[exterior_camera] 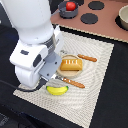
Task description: Interact with the objects in diverse but meaningful ways.
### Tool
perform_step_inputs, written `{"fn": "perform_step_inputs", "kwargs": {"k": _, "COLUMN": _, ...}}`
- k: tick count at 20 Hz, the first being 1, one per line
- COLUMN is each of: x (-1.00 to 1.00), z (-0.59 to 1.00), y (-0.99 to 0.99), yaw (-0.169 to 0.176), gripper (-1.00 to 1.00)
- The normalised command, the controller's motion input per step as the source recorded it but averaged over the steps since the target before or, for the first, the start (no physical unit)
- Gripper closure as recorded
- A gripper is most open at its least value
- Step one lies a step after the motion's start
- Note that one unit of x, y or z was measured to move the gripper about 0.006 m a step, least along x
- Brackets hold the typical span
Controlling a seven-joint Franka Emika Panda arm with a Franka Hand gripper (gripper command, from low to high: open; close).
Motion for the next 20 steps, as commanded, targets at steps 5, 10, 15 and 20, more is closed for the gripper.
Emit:
{"fn": "perform_step_inputs", "kwargs": {"k": 5, "x": 0.43, "z": 0.2, "y": -0.36, "yaw": 0.084, "gripper": -1.0}}
{"fn": "perform_step_inputs", "kwargs": {"k": 10, "x": 0.51, "z": 0.17, "y": -0.4, "yaw": 0.061, "gripper": -1.0}}
{"fn": "perform_step_inputs", "kwargs": {"k": 15, "x": 0.49, "z": 0.17, "y": -0.37, "yaw": 0.072, "gripper": -1.0}}
{"fn": "perform_step_inputs", "kwargs": {"k": 20, "x": 0.86, "z": 0.09, "y": -0.32, "yaw": 0.0, "gripper": -1.0}}
